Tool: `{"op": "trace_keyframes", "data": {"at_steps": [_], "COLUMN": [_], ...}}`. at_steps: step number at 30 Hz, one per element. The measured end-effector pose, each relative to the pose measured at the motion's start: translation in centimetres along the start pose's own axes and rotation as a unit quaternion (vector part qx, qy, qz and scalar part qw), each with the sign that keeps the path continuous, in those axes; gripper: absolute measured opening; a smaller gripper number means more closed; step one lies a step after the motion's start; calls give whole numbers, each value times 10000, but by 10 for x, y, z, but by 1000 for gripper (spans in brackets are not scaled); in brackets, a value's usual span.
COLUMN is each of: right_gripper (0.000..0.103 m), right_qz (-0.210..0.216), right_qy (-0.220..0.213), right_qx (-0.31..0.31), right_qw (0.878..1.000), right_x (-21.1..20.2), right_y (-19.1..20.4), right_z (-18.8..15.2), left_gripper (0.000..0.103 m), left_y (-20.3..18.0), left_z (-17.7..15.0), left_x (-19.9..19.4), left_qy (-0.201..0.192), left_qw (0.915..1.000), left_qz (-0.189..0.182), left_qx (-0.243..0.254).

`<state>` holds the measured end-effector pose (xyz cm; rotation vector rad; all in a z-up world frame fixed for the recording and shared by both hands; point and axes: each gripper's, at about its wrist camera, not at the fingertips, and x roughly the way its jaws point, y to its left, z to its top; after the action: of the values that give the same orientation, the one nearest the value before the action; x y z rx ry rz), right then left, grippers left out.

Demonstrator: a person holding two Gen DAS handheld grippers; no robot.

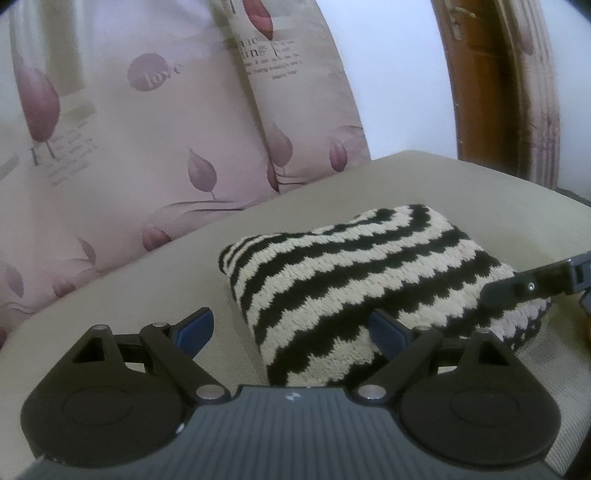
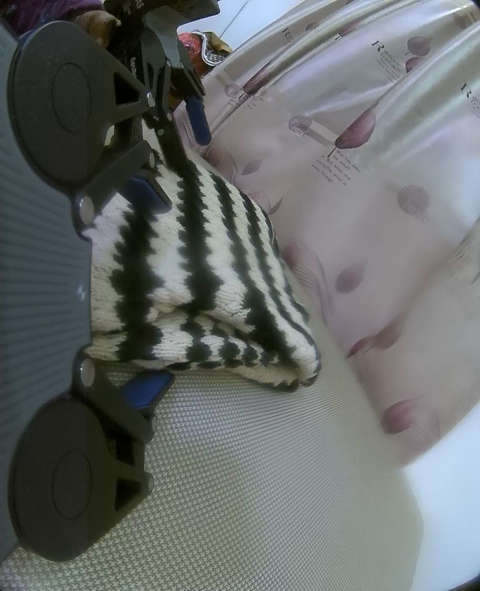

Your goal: Fold small clothes

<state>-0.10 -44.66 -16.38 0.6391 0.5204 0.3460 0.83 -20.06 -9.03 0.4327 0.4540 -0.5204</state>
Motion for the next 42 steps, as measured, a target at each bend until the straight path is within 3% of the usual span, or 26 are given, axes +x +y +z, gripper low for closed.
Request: {"op": "trace_keyframes", "data": {"at_steps": [36, 42], "right_gripper": [92, 92], "right_qz": [52, 47], "right_qy": [-68, -52], "right_qx": [31, 38], "right_qw": [10000, 10000], "right_x": [-2, -2], "right_y": [-1, -2], "right_z": [0, 0], "left_gripper": [94, 97], "left_y": [4, 13], "left_z": [0, -3], "left_x": [9, 17], "left_qy": [102, 155], "left_qw": [9999, 9990], "left_qz": [90, -68], "left_qx": [-90, -402]}}
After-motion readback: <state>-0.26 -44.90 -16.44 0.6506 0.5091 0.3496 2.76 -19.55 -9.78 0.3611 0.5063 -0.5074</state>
